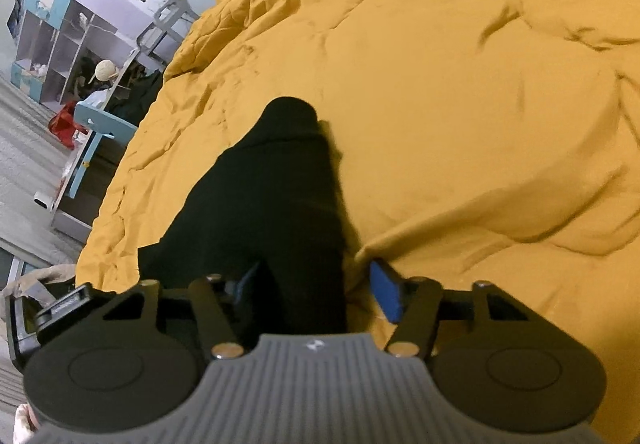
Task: Fold small clothes
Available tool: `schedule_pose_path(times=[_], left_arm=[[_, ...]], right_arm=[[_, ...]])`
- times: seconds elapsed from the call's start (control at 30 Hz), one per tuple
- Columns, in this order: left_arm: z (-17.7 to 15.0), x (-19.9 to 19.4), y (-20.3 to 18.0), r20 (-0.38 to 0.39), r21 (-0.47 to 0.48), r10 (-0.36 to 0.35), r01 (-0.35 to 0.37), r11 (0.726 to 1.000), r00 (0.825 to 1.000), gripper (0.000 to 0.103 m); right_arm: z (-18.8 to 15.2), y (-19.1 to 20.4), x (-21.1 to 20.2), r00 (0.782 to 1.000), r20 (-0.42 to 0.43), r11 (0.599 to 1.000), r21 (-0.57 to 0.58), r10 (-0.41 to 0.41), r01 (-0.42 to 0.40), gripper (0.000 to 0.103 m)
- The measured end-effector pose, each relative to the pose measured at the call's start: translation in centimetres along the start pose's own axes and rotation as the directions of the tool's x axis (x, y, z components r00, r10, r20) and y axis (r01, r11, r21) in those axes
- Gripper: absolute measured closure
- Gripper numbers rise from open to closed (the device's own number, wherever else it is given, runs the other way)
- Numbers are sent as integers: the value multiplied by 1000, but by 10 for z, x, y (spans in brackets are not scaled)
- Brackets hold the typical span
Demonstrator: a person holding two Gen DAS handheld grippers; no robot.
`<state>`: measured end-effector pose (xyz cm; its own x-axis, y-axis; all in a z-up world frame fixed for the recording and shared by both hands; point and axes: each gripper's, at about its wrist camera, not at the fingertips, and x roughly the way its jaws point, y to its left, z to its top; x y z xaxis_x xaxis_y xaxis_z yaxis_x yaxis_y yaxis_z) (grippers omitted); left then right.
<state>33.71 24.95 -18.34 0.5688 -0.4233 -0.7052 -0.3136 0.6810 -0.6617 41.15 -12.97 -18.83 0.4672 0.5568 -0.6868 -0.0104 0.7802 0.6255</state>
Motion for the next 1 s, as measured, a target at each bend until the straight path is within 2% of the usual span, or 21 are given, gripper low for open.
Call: schedule_pose_path(times=[0.07, 0.13, 0.2, 0.23, 0.33, 0.4, 0.57, 0.67, 0.87, 1.0], left_arm=[[-2, 0, 0, 4, -9, 0, 0, 1000, 1000, 52], [-7, -4, -4, 24, 17, 22, -23, 1000, 999, 70], [-10, -10, -11, 46, 48, 30, -32, 998, 998, 80], [-12, -15, -17, 66, 69, 27, -32, 997, 997, 82], [-20, -31, -36, 124, 129, 20, -36, 991, 992, 83], [-28, -44, -48, 162, 165, 16, -43, 985, 987, 84], [-50, -87, -77, 266, 223, -25, -36, 974, 964, 85], [-65, -115, -92, 309, 245, -77, -1, 969, 948, 85], [-100, -169, -128, 364, 329, -186, 61, 942, 913, 85], [-127, -196, -153, 347, 411, -245, 88, 908, 905, 85]], right_arm=[[-1, 3, 1, 1000, -2, 1000, -6, -5, 5, 67], [-2, 7, -3, 1000, 9, 999, -33, -10, 10, 74], [-2, 11, -10, 1000, 27, 998, -61, -14, 16, 86], [-3, 13, -14, 999, 37, 997, -77, -16, 18, 87], [-5, 25, -29, 997, 68, 991, -129, -21, 30, 93], [-7, 33, -43, 996, 93, 987, -159, 10, 4, 98], [-17, 65, -94, 982, 176, 960, -281, 68, -16, 99], [-23, 78, -129, 972, 210, 948, -315, 107, -36, 99], [-43, 91, -206, 945, 281, 929, -367, 170, -59, 99], [-58, 92, -258, 923, 335, 920, -389, 191, -49, 99]])
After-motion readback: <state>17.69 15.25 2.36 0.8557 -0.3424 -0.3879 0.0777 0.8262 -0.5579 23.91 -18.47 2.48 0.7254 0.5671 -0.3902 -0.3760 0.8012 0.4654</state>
